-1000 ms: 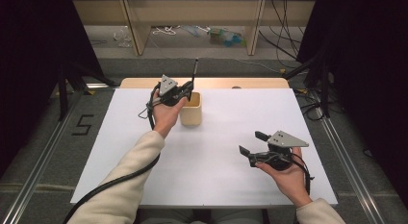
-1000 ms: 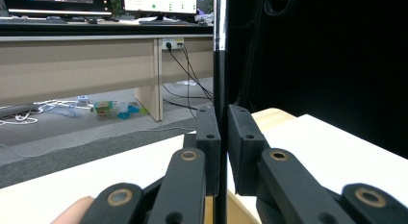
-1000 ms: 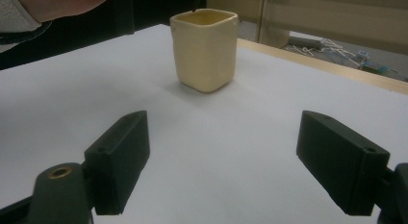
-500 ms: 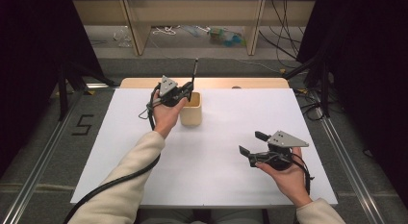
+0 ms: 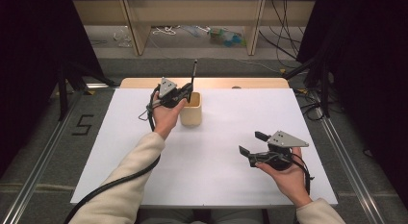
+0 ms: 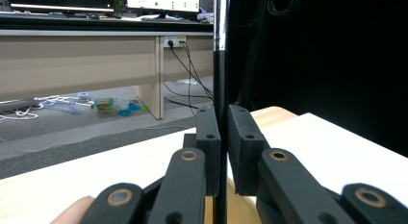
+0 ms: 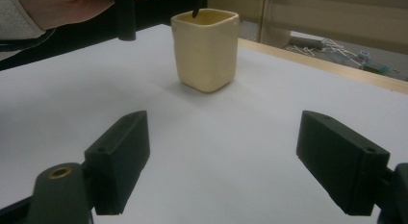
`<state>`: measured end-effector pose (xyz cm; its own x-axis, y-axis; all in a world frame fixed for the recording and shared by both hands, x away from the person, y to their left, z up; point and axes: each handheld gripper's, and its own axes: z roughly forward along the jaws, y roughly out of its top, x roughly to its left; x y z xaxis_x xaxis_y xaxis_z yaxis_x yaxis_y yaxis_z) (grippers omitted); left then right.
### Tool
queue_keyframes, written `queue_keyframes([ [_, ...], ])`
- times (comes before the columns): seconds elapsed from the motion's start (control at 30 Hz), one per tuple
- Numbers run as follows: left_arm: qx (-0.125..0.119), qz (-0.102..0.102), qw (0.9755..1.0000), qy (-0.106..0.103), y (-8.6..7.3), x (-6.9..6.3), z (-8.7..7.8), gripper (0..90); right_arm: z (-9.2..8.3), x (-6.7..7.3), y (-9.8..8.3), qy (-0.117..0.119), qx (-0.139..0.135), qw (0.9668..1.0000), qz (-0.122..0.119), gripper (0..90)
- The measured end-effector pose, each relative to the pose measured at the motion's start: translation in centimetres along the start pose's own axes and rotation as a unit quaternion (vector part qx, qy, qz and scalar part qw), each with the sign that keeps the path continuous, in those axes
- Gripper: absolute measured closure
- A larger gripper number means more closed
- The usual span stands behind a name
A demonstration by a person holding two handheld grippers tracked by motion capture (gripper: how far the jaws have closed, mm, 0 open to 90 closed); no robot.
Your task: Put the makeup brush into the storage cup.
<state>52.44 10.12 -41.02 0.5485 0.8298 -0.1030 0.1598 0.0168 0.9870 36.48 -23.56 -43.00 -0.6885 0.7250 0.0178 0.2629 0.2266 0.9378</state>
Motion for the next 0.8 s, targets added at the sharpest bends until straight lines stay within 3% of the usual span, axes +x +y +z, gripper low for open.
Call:
queue_keyframes([
  [0.8,-0.001,-0.001,1.0000,-0.002,-0.37,0.00,0.02,83.7,-0.01,0.03,-0.03,-0.003,0.005,1.0000,0.002,20.2],
])
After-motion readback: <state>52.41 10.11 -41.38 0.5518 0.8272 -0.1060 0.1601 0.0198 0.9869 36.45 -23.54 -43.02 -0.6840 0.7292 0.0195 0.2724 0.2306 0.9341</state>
